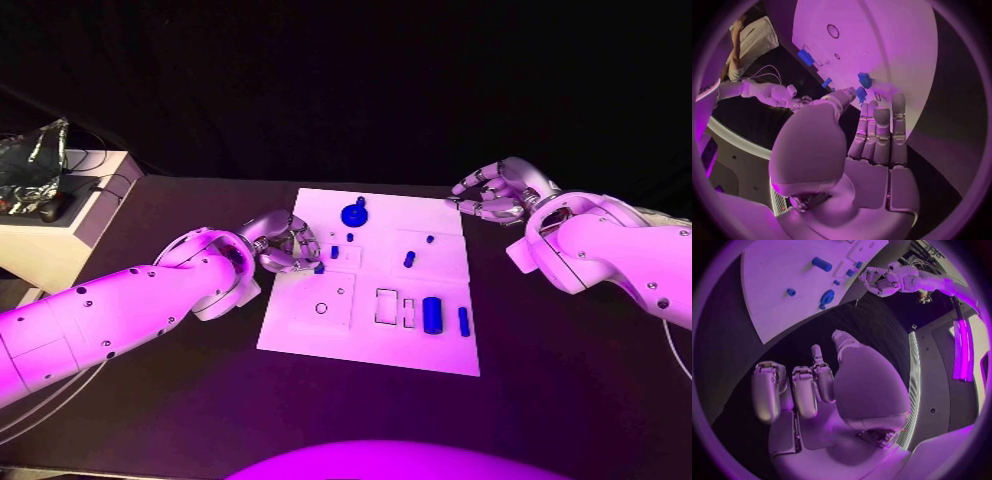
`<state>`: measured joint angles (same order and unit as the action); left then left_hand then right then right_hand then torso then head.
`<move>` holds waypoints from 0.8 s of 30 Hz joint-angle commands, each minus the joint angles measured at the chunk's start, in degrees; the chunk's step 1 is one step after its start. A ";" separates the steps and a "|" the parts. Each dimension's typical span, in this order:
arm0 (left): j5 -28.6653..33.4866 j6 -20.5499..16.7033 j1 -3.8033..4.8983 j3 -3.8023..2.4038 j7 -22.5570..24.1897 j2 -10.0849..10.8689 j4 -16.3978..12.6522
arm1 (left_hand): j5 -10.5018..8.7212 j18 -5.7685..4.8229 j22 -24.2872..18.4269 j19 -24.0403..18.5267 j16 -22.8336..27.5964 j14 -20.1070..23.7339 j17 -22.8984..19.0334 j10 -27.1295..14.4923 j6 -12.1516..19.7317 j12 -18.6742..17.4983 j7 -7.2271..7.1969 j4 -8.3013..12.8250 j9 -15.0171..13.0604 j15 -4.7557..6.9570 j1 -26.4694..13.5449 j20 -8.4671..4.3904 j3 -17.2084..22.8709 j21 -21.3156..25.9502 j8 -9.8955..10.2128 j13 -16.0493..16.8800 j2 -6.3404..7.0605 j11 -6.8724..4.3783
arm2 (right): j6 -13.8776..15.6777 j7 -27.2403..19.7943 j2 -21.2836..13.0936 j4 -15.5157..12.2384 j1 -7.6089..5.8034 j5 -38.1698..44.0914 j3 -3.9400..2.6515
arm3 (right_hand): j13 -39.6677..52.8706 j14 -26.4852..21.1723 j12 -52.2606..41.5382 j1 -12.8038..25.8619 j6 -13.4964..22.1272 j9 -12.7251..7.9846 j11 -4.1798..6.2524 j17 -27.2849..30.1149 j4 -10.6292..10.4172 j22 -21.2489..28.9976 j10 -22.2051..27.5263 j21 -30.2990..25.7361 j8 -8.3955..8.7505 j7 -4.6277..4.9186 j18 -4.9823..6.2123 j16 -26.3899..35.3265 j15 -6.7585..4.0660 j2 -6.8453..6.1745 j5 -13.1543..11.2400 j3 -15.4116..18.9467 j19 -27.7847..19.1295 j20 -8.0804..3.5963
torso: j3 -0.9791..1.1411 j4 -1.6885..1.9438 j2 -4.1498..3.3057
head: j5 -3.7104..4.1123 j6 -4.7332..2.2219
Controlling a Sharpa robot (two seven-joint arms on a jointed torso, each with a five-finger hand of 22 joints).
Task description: Assemble the parts on the task board
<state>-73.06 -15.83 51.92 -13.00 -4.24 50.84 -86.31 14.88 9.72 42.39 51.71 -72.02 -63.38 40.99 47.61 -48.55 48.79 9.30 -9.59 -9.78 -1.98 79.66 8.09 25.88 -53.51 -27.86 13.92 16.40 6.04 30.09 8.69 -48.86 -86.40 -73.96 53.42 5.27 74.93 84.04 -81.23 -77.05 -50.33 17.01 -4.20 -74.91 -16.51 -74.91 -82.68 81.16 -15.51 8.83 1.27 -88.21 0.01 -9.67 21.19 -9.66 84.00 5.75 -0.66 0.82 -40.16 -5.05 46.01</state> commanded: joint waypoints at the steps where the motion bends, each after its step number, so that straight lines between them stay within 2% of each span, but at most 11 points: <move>1: -1.48 -1.44 -0.45 -0.05 2.05 -0.03 -0.39 | 0.11 0.85 -0.05 0.58 -1.06 -1.16 1.74 0.00 -0.03 1.11 -0.36 0.03 -0.09 0.06 0.99 -0.09 -0.78 0.31 -0.34 0.55 -0.08 -0.63 | -0.88 -0.52 0.03 -0.08 0.03 0.66 0.01 | 7.05 4.56 -0.39 0.01 0.40 0.08 0.26 -8.97 0.09 -9.55 -0.32 0.02 -0.22 -0.02 0.75 0.16 -0.36 0.04 0.26 -0.30 2.68 -0.28 | 0.03 -0.01 0.06 | -0.15 -0.04; 7: -3.22 -1.65 -1.11 -0.05 1.76 -0.36 -0.25 | 0.21 0.82 0.32 1.39 -4.11 -3.93 6.78 0.08 -0.18 5.35 -0.79 -0.25 -0.14 0.57 2.81 -0.53 -1.76 -0.26 -0.81 2.63 -0.47 -1.22 | -0.92 -0.51 0.07 -0.02 0.06 0.67 0.03 | 7.05 4.56 -0.39 0.01 0.40 0.08 0.26 -8.97 0.09 -9.55 -0.32 0.02 -0.22 -0.02 0.75 0.16 -0.36 0.04 0.26 -0.30 2.68 -0.28 | 0.01 -0.18 -0.05 | -0.28 -0.18; 14: -4.10 -3.18 -1.41 -0.04 1.35 -1.08 0.36 | 0.24 0.82 1.62 2.21 -7.65 -7.81 13.39 0.41 -0.61 12.02 -1.23 -0.54 -0.06 1.29 4.93 -1.20 -1.13 -2.00 -1.18 6.05 -1.06 -2.05 | -0.92 -0.50 0.08 -0.01 0.08 0.70 0.05 | 7.05 4.56 -0.39 0.01 0.40 0.08 0.26 -8.97 0.09 -9.55 -0.32 0.02 -0.22 -0.02 0.75 0.16 -0.36 0.04 0.26 -0.30 2.68 -0.28 | -0.01 -0.14 -0.13 | -0.21 -0.16; 19: -4.65 -3.08 -1.46 -0.04 0.63 -1.39 0.61 | 0.18 0.04 6.02 5.20 -9.97 -10.87 18.52 0.69 -1.34 16.98 -1.61 -0.72 0.00 1.77 5.37 -1.62 -0.45 -5.91 -1.42 8.79 -1.02 -2.60 | -0.92 -0.49 0.07 -0.03 0.09 0.70 0.05 | 7.12 4.56 -0.46 -0.10 0.41 0.12 0.27 -8.98 0.11 -9.57 -0.38 0.04 -0.29 -0.03 0.75 0.16 -0.37 0.04 0.23 -0.46 2.69 -0.30 | 0.00 -0.15 -0.20 | -0.18 -0.10; 24: -5.09 -2.07 -1.47 -0.04 -0.39 -1.58 0.78 | 0.13 -0.58 9.43 7.47 -11.61 -12.99 22.29 0.50 -1.51 20.02 -1.78 -0.93 0.16 2.00 5.28 -1.85 -0.28 -8.86 -1.27 10.60 -0.82 -2.85 | -0.92 -0.48 0.02 -0.06 0.09 0.71 0.06 | 7.12 4.56 -0.46 -0.10 0.41 0.12 0.27 -8.98 0.11 -9.57 -0.38 0.04 -0.29 -0.03 0.75 0.16 -0.37 0.04 0.23 -0.46 2.69 -0.30 | -0.03 -0.10 -0.19 | -0.03 0.09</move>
<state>-77.07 -18.04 50.47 -13.01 -3.90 49.40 -85.51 14.87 9.72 51.57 58.88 -83.43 -76.08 63.02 48.13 -49.86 68.56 7.56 -10.35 -9.68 0.10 84.60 6.24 25.31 -62.19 -29.09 24.36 15.24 3.67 29.93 8.72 -48.83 -86.38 -73.89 53.53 5.33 74.91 84.04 -81.52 -77.06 -50.33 17.07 -3.98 -74.91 -16.34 -74.95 -82.90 81.15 -15.51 8.83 1.27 -88.21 0.01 -9.66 21.19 -9.82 83.99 5.75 -0.66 0.68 -40.33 -5.16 46.01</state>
